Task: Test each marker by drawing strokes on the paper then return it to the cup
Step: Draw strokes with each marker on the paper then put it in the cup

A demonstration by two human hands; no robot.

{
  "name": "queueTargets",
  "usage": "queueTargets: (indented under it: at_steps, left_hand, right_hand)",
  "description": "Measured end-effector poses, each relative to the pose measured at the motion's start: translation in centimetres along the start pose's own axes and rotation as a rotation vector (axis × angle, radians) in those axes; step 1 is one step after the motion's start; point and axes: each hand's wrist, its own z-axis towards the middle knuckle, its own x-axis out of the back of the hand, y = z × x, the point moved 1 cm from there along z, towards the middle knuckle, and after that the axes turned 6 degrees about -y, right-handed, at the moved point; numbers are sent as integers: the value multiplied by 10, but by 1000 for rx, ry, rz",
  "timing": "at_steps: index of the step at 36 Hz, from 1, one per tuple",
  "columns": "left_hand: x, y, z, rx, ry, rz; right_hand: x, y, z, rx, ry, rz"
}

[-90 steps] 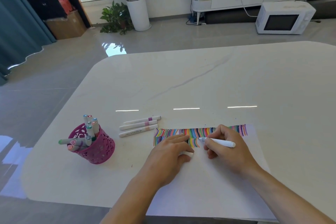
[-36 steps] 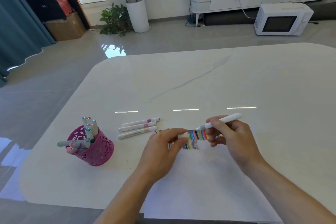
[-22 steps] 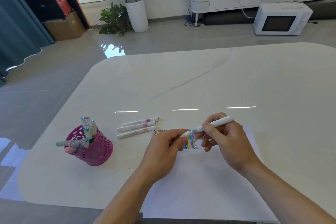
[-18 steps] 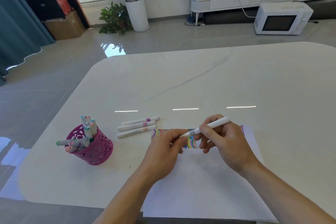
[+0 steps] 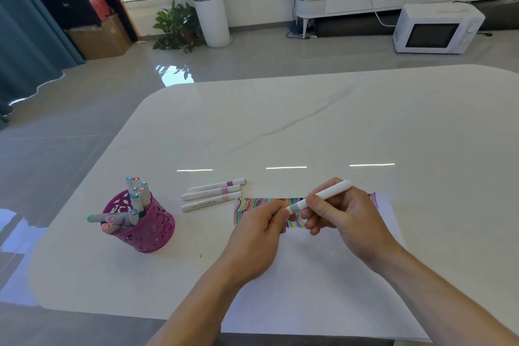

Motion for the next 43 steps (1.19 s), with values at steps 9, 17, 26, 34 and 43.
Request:
queueTargets:
  at_steps: [9,17,26,34,43]
  left_hand:
    - [7,7,-1,-82,50,78]
    - [9,10,-2,-100,55,111]
    - [21,11,0,-48,74,-82]
    - [37,6,-2,21,175,-476]
    - [69,-3,-11,10,414,-481]
  right_hand:
    - [0,-10,0,21,-44,12]
    - [-1,-9,-2,13,-31,26]
    - [1,-13,1,-40,-53,43]
    - [7,-5,4,-151,-33,-84]
    - [7,8,5,-280,12,-273]
